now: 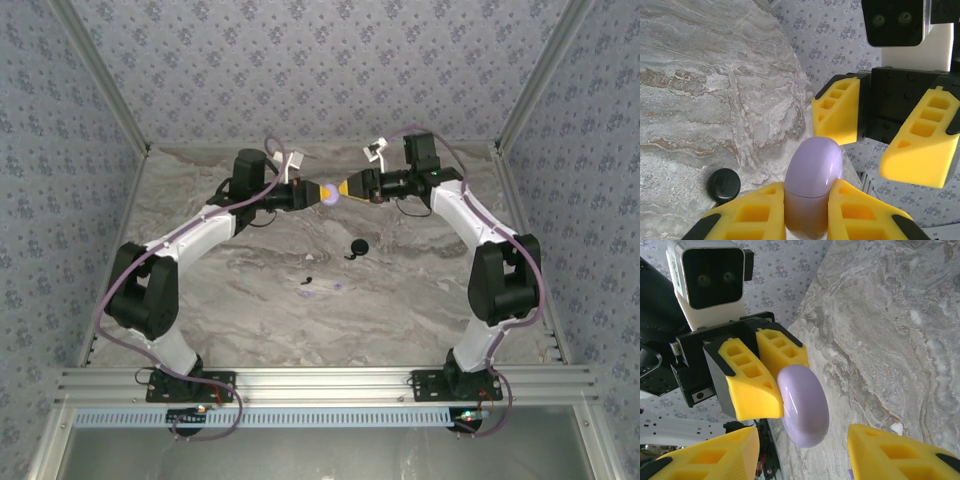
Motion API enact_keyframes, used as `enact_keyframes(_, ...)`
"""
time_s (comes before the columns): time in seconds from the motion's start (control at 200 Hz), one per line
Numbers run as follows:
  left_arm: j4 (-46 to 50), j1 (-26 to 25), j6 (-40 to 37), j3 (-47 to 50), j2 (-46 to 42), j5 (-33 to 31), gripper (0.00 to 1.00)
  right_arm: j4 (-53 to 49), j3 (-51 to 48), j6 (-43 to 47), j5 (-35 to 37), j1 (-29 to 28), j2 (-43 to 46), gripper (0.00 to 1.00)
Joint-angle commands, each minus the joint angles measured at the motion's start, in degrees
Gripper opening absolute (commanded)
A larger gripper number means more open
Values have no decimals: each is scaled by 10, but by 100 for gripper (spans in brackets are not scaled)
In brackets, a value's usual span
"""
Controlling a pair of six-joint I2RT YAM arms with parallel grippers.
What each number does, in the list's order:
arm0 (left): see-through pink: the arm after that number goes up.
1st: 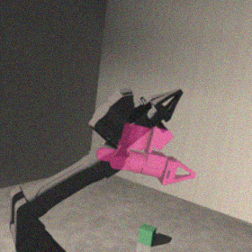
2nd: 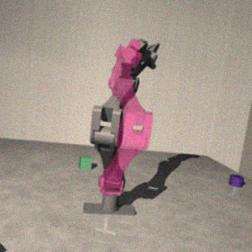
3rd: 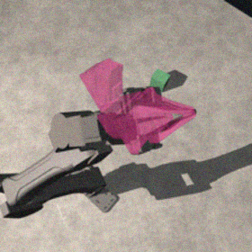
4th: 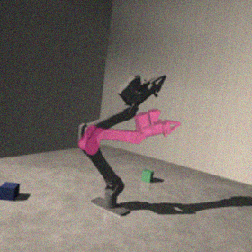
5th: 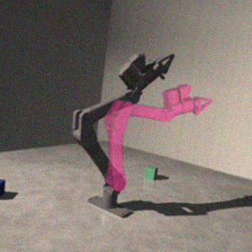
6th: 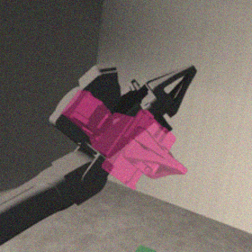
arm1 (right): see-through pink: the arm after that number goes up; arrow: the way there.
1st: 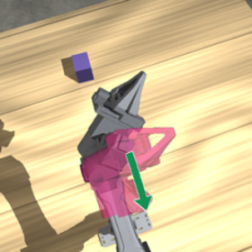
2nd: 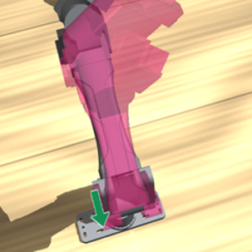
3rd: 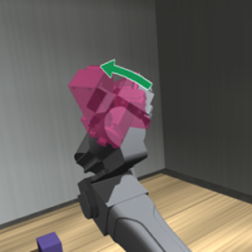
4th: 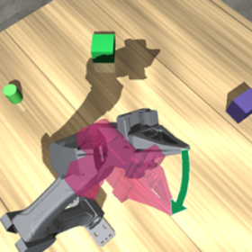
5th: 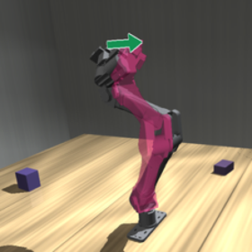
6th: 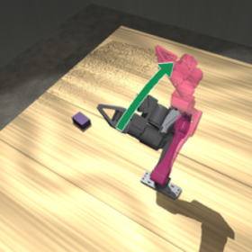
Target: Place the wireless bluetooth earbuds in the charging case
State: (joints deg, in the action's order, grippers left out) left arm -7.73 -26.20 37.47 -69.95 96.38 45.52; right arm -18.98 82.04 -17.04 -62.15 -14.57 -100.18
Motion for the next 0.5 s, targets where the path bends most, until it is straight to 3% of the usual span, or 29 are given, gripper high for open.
enact_keyframes(0.0, -14, -5, -13, -5, -21, 17, 18, -17, 23, 17, -21, -7, -8, 50)
enact_keyframes(0.32, -14, -9, -15, -3, -21, 20, 18, -25, 34, 20, -24, -12, -20, 38)
enact_keyframes(0.495, -15, -10, -15, -3, -21, 20, 18, -33, 35, 25, -27, -14, -25, 38)
